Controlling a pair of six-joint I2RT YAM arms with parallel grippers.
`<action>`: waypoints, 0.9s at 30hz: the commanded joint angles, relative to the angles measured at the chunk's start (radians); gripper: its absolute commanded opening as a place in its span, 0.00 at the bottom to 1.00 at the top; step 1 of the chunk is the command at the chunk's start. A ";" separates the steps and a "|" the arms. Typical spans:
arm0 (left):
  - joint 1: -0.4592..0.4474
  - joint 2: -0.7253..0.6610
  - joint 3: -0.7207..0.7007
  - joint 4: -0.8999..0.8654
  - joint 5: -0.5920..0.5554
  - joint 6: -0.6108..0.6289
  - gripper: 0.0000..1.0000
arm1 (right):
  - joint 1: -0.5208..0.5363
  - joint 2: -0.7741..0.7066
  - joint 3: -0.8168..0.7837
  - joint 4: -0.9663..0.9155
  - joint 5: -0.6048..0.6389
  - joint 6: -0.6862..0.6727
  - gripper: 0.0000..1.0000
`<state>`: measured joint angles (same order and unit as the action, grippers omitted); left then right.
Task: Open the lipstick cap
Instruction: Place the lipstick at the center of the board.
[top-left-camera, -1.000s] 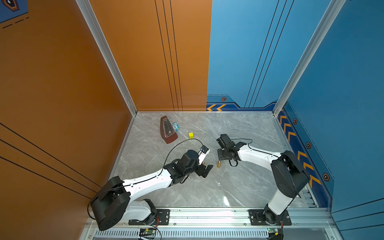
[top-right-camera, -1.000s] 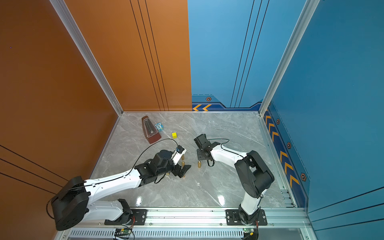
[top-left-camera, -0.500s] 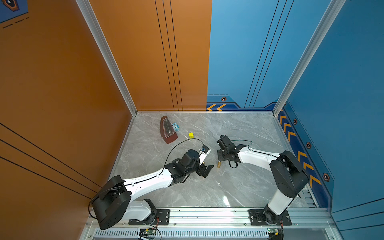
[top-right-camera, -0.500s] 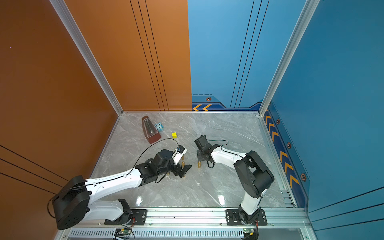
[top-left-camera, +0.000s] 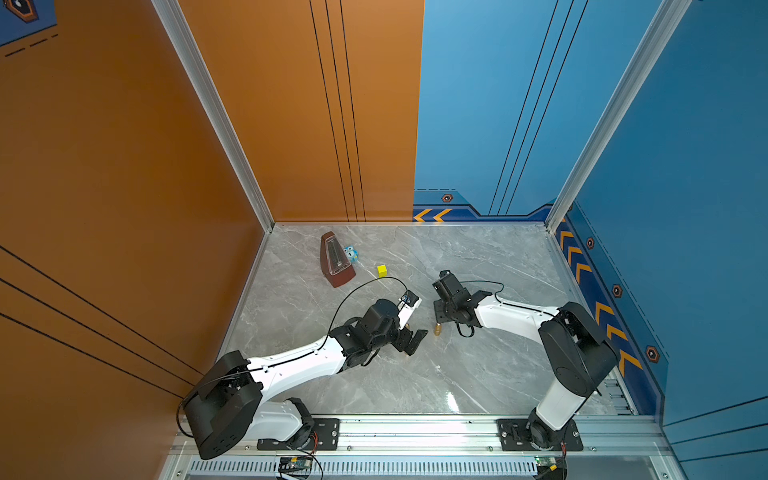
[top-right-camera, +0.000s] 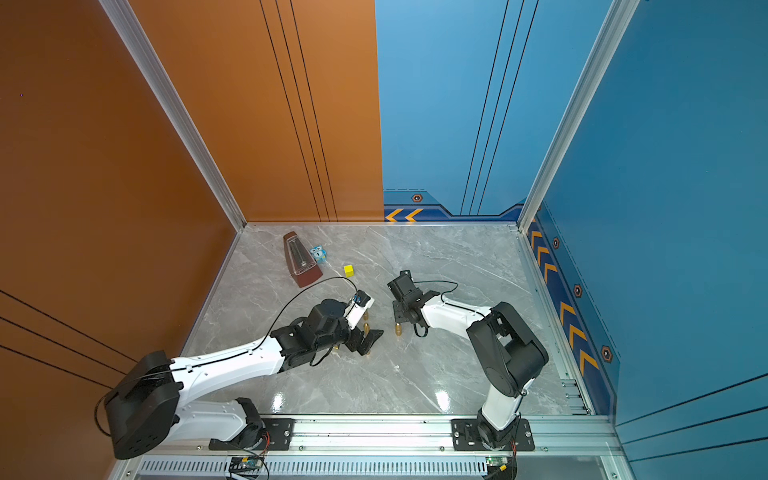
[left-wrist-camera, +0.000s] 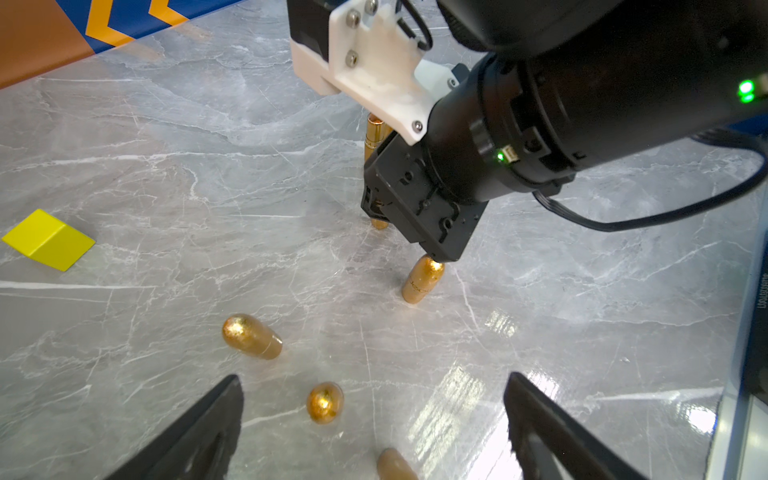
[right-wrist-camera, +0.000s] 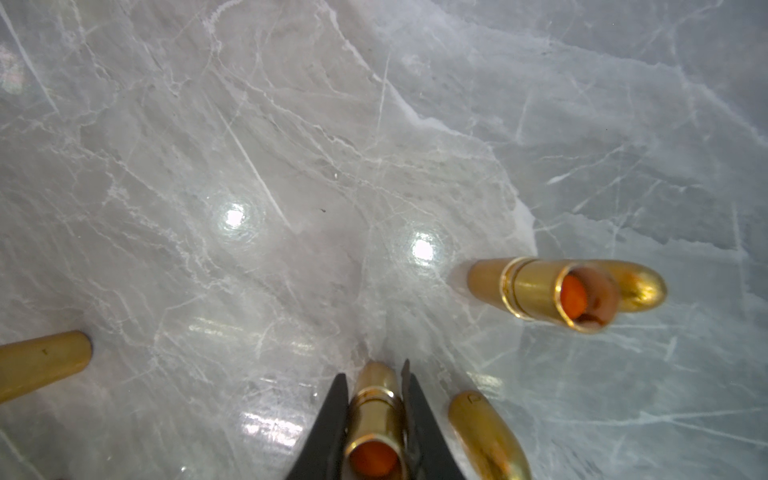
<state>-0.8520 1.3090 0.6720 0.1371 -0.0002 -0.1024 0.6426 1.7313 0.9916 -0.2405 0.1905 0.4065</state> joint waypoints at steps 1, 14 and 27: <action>-0.008 0.010 0.025 -0.015 0.002 -0.001 0.99 | 0.009 -0.008 -0.025 -0.025 0.016 -0.018 0.21; -0.008 0.016 0.031 -0.015 0.003 0.000 0.98 | 0.002 -0.009 -0.013 -0.035 0.021 -0.015 0.28; -0.008 0.023 0.043 -0.015 0.007 0.000 0.99 | -0.009 -0.045 0.007 -0.061 0.008 -0.012 0.34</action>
<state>-0.8520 1.3228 0.6830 0.1368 -0.0002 -0.1024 0.6403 1.7264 0.9859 -0.2607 0.1955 0.4065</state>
